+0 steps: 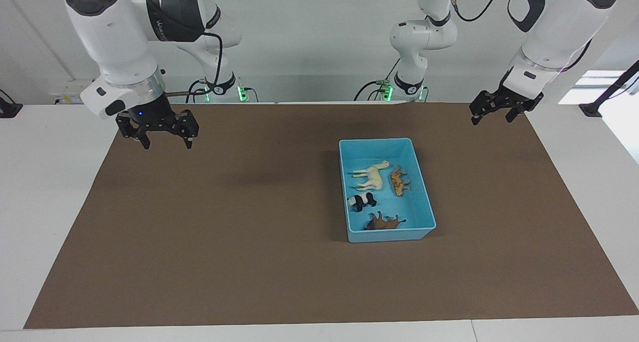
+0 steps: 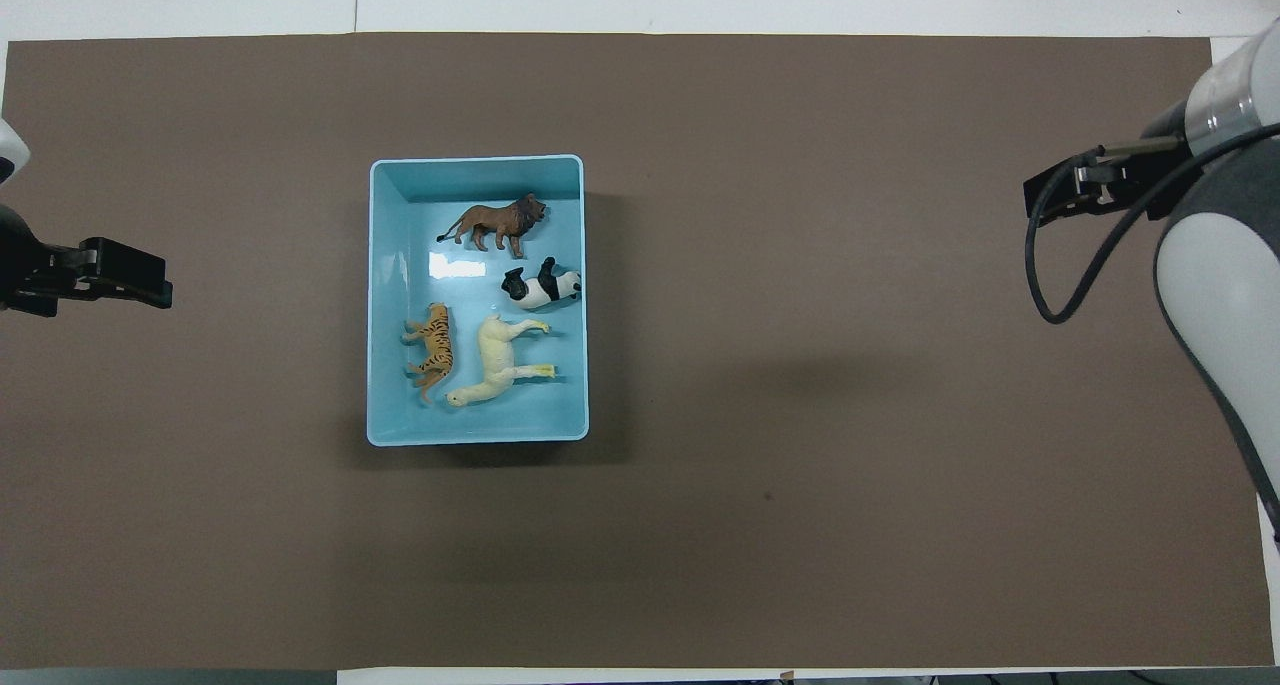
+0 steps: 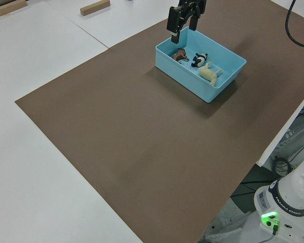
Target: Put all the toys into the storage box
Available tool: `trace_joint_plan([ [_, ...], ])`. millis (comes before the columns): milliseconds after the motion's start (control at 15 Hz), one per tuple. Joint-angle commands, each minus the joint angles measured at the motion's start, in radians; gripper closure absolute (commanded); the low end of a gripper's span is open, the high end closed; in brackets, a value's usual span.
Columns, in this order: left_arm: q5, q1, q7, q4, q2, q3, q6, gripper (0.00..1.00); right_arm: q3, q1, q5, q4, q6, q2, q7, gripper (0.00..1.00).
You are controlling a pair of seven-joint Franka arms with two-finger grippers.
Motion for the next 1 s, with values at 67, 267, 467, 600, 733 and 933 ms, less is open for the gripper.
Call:
trace_joint_plan([
  [67,-0.009,-0.004,0.013,0.011,0.004,0.009,0.026,0.0,0.024,-0.074,0.06,-0.093,-0.066,-0.11,-0.065,0.0],
  [267,-0.014,-0.01,0.013,0.011,0.005,0.008,0.026,0.0,0.023,-0.097,0.095,-0.085,-0.084,-0.127,-0.096,0.0],
  [467,-0.011,-0.012,0.011,0.012,0.005,0.005,0.025,0.0,0.021,-0.082,0.078,-0.085,-0.091,-0.128,-0.09,0.0],
  [600,-0.011,-0.01,0.014,0.01,0.005,0.005,0.028,0.0,0.021,-0.082,0.065,-0.085,-0.077,-0.128,-0.088,0.0],
  [733,-0.009,-0.009,0.014,0.01,0.005,0.005,0.028,0.0,0.021,-0.082,0.045,-0.093,-0.028,-0.128,-0.087,0.0],
  [933,-0.009,-0.004,0.014,0.009,0.005,0.005,0.028,0.0,0.021,-0.083,0.045,-0.096,-0.029,-0.128,-0.085,0.0],
])
